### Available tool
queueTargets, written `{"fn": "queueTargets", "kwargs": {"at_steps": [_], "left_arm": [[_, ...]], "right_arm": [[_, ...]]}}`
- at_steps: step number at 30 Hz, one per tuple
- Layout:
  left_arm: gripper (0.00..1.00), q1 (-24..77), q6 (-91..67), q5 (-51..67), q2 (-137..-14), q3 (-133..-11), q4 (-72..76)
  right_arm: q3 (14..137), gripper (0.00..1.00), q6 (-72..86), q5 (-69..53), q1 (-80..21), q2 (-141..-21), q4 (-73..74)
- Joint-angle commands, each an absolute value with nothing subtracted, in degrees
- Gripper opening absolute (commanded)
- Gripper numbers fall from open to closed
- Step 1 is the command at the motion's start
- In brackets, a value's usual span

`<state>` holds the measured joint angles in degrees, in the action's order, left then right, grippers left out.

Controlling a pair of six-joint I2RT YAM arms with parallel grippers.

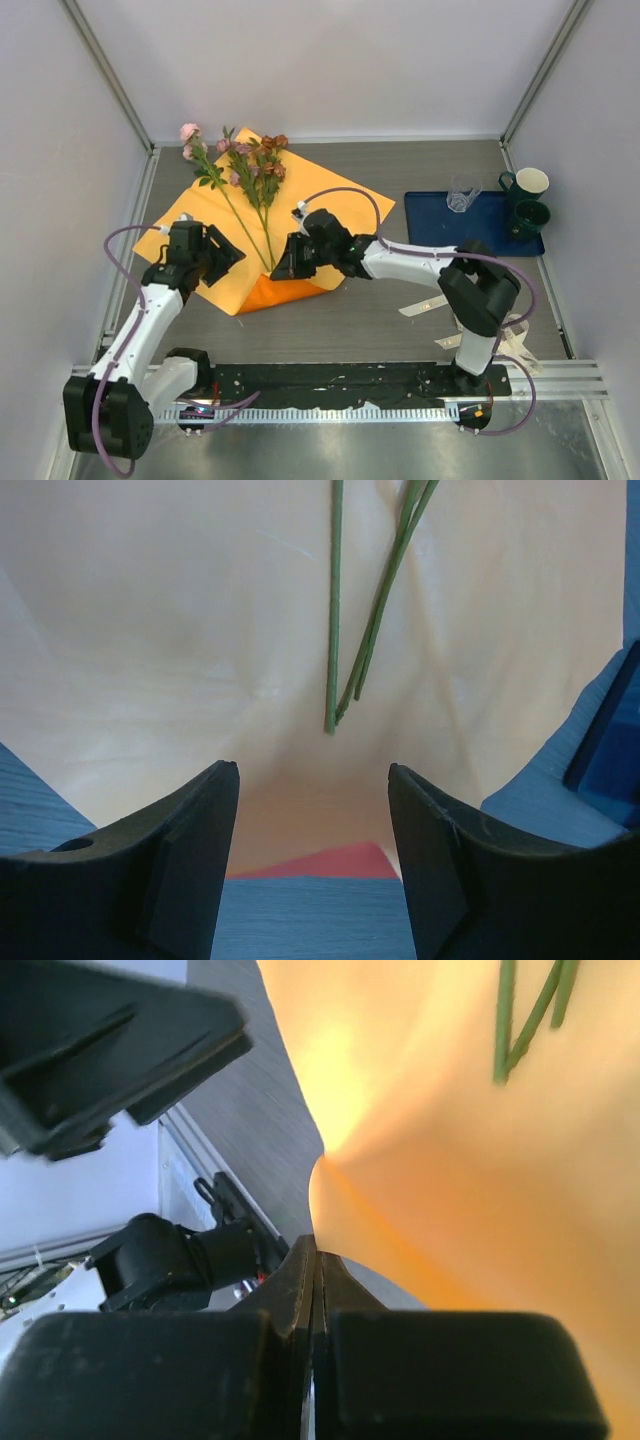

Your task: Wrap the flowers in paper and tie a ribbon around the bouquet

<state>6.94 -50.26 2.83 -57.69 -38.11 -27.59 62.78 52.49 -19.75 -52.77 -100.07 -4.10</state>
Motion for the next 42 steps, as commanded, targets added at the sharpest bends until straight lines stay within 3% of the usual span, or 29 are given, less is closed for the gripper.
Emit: {"fn": "queueTargets", "kwargs": {"at_steps": [1,4,13,42], "left_arm": [[0.65,6.7,-49.0,1.4,-51.7,-38.4,-31.2],[0.65,6.6,-49.0,0.9,-49.7,-38.7,-31.7],[0.65,6.7,-49.4,2.7,-48.6,-38.5,-32.3],[0.60,6.6,-52.5,7.8,-48.5,-33.2,-28.2]], "right_arm": [[71.9,0.00,45.2,-24.6,-49.0,-106.2,1.6],[81.6,0.00,40.4,-25.7,-47.2,-111.6,6.1],[95.9,0.00,35.0,-32.2,-42.4,-123.9,9.4],[123.1,0.00,26.1,-45.6,-37.7,-142.9,10.0]]}}
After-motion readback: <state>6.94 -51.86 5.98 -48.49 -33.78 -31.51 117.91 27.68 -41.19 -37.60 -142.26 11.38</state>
